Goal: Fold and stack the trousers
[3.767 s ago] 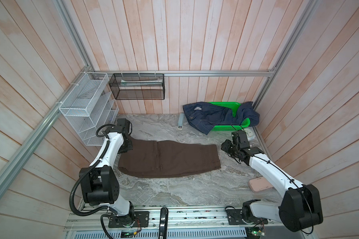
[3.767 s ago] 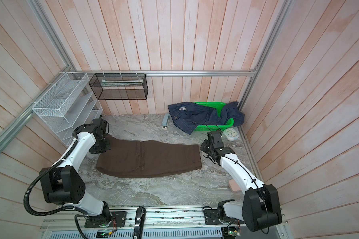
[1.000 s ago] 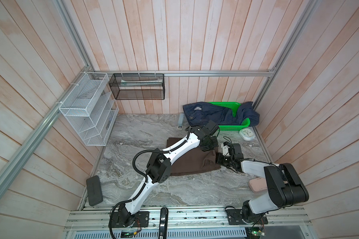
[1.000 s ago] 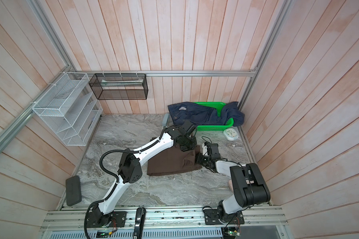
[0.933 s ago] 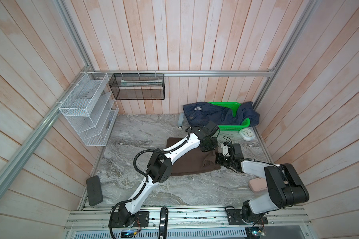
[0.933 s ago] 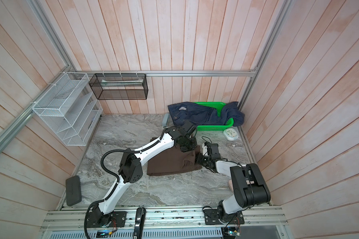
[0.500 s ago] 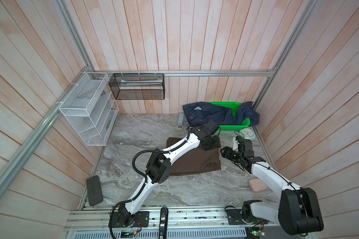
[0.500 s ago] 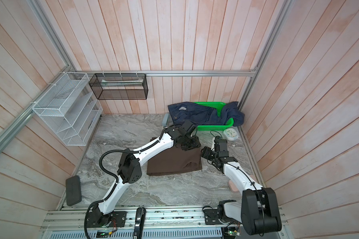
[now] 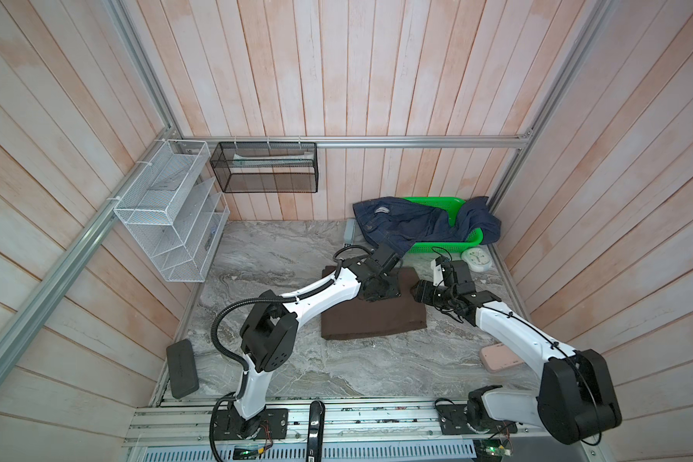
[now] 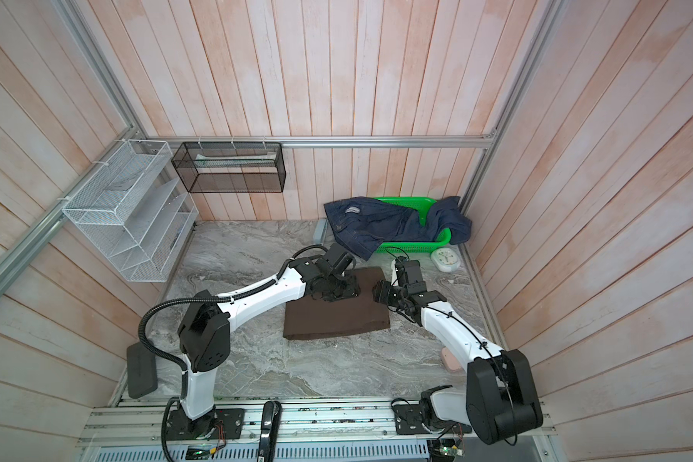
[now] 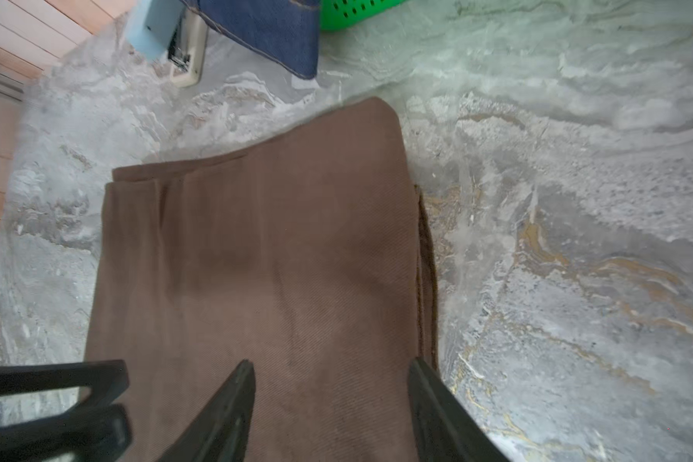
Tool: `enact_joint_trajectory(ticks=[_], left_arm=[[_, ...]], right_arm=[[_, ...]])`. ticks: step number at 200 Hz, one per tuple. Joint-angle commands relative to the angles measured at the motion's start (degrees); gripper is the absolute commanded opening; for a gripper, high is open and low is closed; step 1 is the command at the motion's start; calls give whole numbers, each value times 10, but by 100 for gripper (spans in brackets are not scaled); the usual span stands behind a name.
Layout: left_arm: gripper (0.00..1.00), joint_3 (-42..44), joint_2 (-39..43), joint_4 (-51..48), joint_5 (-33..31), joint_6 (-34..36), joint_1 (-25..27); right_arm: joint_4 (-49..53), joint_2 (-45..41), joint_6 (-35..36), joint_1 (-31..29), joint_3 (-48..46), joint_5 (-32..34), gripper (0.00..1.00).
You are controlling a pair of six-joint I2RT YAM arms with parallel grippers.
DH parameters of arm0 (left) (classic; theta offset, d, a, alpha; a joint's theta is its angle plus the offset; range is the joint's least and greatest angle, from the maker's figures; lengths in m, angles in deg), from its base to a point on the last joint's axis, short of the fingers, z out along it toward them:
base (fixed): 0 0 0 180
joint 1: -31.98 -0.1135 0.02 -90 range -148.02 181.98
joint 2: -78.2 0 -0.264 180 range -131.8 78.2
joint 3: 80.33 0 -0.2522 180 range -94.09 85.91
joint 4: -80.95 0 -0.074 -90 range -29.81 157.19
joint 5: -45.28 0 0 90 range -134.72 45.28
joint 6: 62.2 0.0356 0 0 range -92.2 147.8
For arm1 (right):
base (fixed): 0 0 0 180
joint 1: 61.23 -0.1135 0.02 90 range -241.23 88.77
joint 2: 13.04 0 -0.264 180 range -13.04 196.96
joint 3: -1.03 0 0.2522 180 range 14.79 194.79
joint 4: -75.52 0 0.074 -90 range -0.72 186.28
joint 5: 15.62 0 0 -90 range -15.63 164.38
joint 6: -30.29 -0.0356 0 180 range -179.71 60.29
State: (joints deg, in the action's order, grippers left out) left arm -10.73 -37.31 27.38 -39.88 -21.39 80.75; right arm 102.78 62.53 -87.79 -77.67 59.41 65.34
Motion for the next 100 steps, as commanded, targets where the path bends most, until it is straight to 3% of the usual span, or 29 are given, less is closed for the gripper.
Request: enact_joint_trajectory(ticks=[1, 24, 46, 100], left_arm=[[62, 3, -10, -14, -59, -7, 11], [68, -24, -50, -72, -114, -28, 24], [70, -31, -85, -84, -128, -35, 28], [73, -30, -141, -134, -171, -12, 19]], right_arm=[[6, 19, -4, 1, -4, 8, 61], [5, 29, -1, 2, -5, 14, 61], [3, 42, 3, 2, -8, 13, 61], [-14, 117, 11, 3, -30, 13, 44]])
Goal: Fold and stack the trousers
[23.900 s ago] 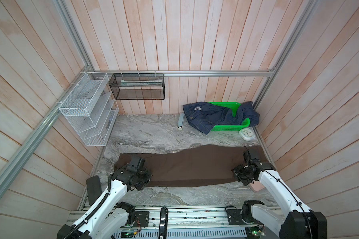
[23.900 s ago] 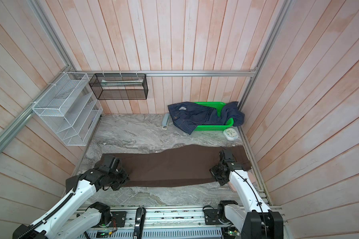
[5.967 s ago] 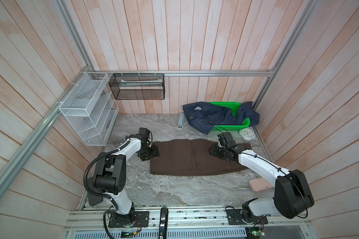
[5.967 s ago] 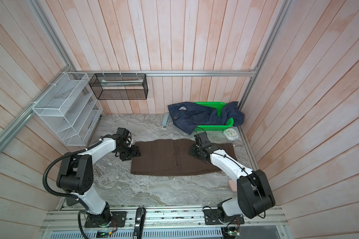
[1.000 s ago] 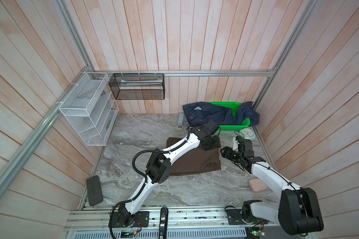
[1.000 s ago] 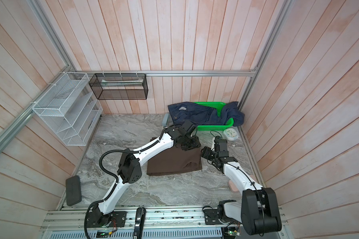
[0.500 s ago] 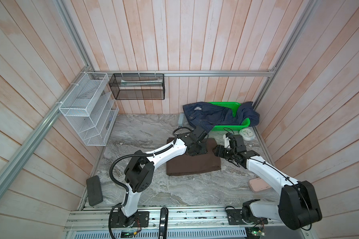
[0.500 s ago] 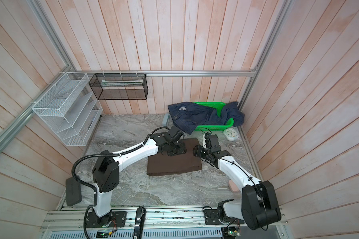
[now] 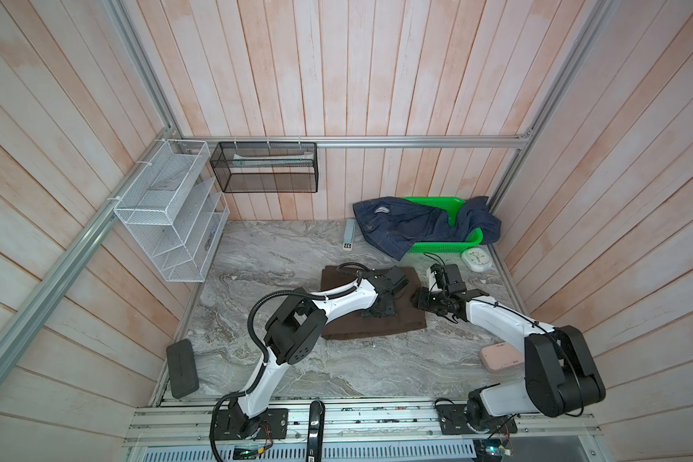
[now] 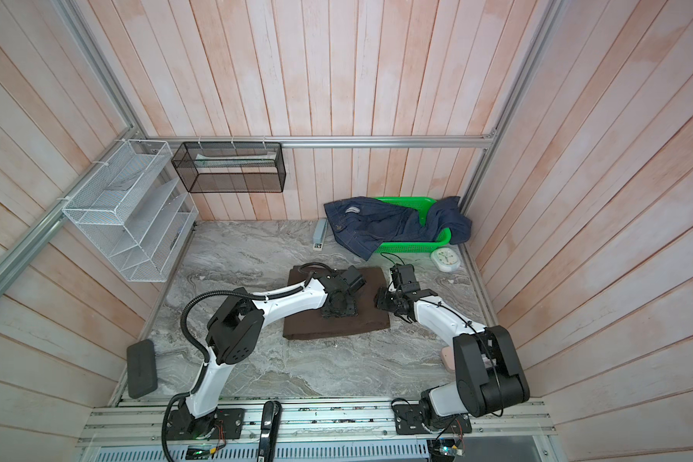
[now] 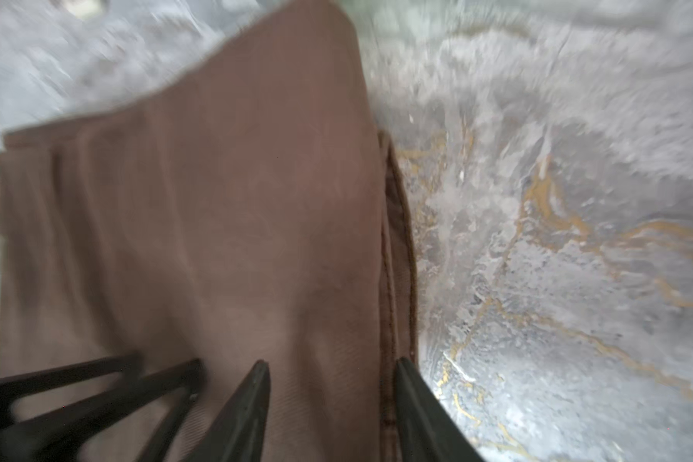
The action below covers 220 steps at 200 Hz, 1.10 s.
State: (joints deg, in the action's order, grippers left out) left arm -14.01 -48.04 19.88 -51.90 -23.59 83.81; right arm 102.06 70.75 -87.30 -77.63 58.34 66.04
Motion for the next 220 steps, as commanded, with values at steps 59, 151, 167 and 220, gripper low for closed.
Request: enact_joint_trajectory(ticks=[59, 151, 167, 220], left_arm=[[77, 157, 37, -72, -79, 62, -85], [78, 254, 201, -49, -96, 206, -243], [78, 242, 229, -57, -80, 204, -234], [80, 270, 270, -33, -32, 197, -221]], right_arm=[[-47, 101, -24, -77, -15, -39, 39], [-98, 188, -116, -213, 128, -83, 50], [-81, 147, -107, -213, 135, -42, 56], [-37, 19, -72, -203, 111, 46, 65]])
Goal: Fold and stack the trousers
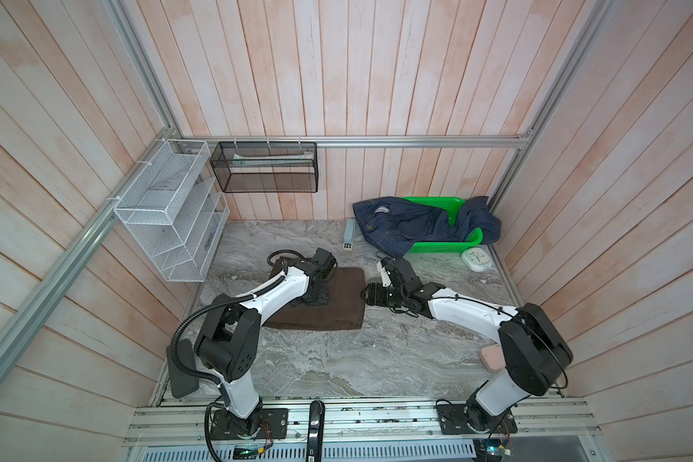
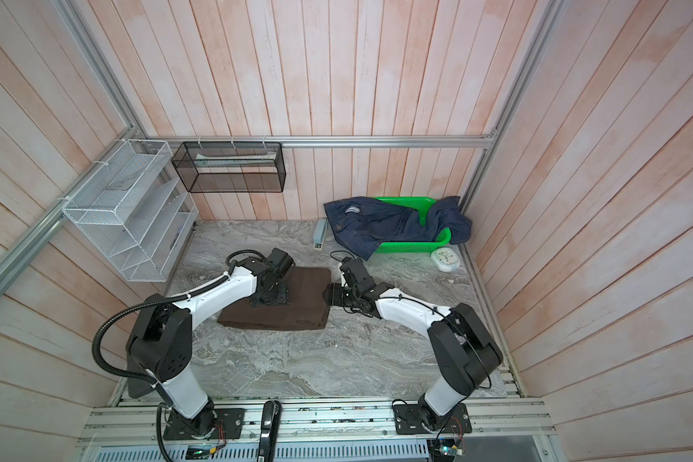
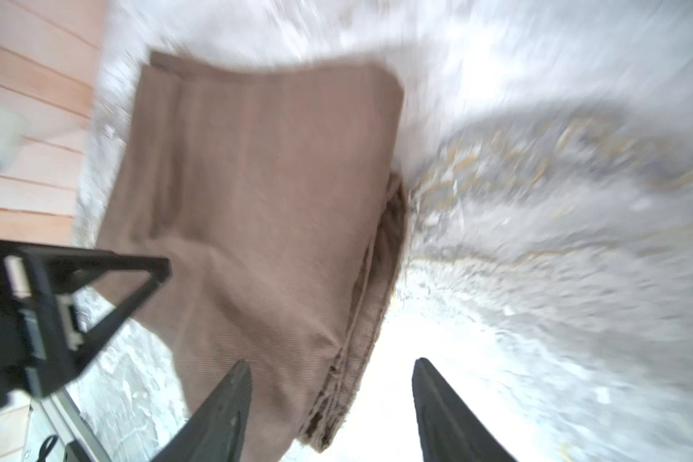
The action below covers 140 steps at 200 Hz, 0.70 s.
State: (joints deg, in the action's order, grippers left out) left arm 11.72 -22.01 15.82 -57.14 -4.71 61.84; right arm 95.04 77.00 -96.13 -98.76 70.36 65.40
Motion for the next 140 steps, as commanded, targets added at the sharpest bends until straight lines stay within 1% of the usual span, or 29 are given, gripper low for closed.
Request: enact_joint_trajectory(ticks=[1, 36, 60, 82, 96, 107, 119, 140], left_arm=[[80, 13, 9, 9, 22, 9, -1], [80, 26, -29, 43, 71, 33, -5], [80, 30, -61, 59, 85, 40, -12], [80, 33, -95, 55, 56, 36, -24], [74, 37, -113, 58, 27, 35, -41], [72, 37, -128, 61, -1, 39, -62], [72, 28, -145, 63, -11, 49, -89], [72, -11, -171, 59, -46, 80, -131]], right_arm=[[33, -46, 16, 9, -11, 53, 65], [39, -90, 21, 23, -45, 70, 65], [39, -108, 17, 31, -67, 72, 65], [36, -118, 14, 35, -82, 75, 65], [37, -122, 15, 38, -87, 77, 65], [39, -124, 16, 42, -88, 78, 65], [39, -127, 18, 44, -90, 79, 65], [43, -129, 18, 49, -90, 78, 65]])
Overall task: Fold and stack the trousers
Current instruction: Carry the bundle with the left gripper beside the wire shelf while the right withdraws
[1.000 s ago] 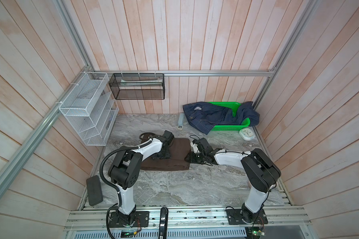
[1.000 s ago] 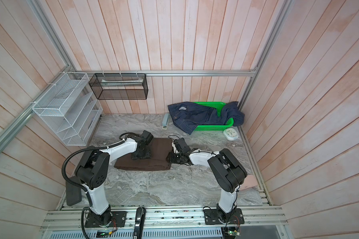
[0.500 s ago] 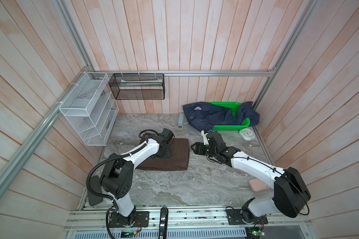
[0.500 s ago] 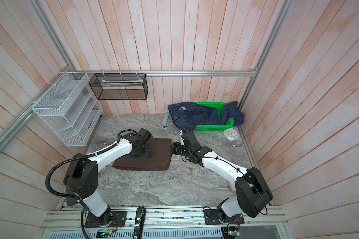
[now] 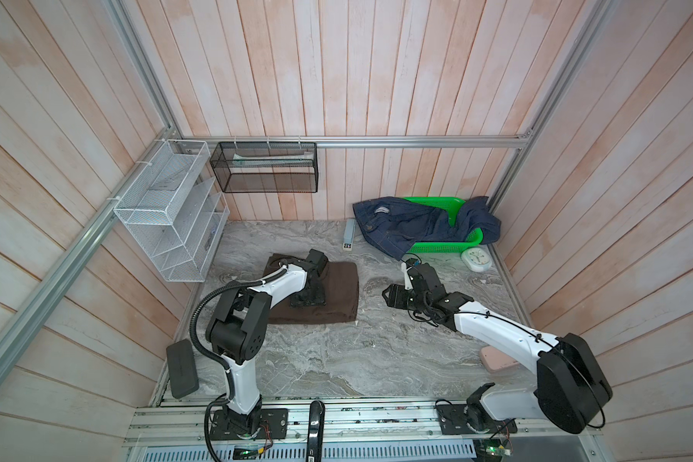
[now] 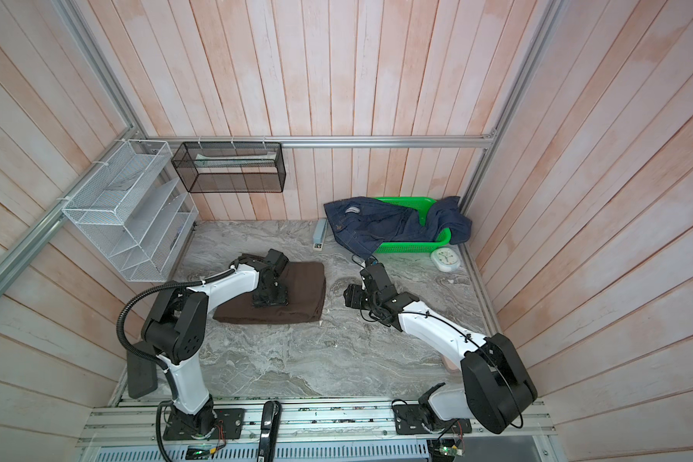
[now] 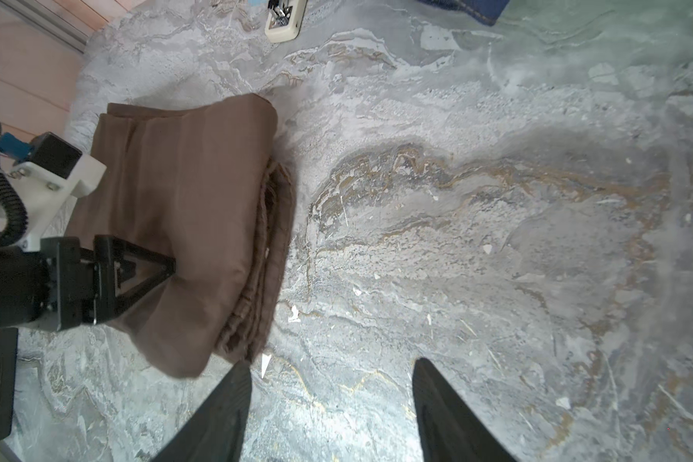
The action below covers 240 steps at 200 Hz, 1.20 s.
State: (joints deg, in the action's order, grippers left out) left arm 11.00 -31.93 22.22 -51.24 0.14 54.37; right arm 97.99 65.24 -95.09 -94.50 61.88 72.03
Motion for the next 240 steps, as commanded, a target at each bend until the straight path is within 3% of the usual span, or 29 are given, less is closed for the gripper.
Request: enact_joint_trajectory(ticks=[1, 37, 76, 151, 171, 186, 197, 240], left_arm=[[72, -7, -73, -6, -108, 34, -58], [72, -105, -134, -11, -139, 104, -139], [72, -219, -229, -16, -120, 157, -215], [73, -559, -434, -114, -106, 276, -229], [73, -622, -455, -147, -116, 288, -229], [73, -602, -423, -140, -117, 282, -228], [75, -535, -365, -102, -115, 279, -222], [79, -190, -13, 154, -124, 283, -161]], right_arm=[[13, -12, 7, 6, -5, 12, 65], [15, -17, 4, 14, -4, 11, 65], [7, -16, 1, 26, -5, 8, 65], [8, 13, 19, 69, 21, -10, 65], [10, 16, 24, 76, 25, -10, 64], [7, 14, 26, 78, 24, -4, 64], [3, 11, 28, 80, 22, 3, 64], [-47, -32, 66, 85, -2, 78, 65]])
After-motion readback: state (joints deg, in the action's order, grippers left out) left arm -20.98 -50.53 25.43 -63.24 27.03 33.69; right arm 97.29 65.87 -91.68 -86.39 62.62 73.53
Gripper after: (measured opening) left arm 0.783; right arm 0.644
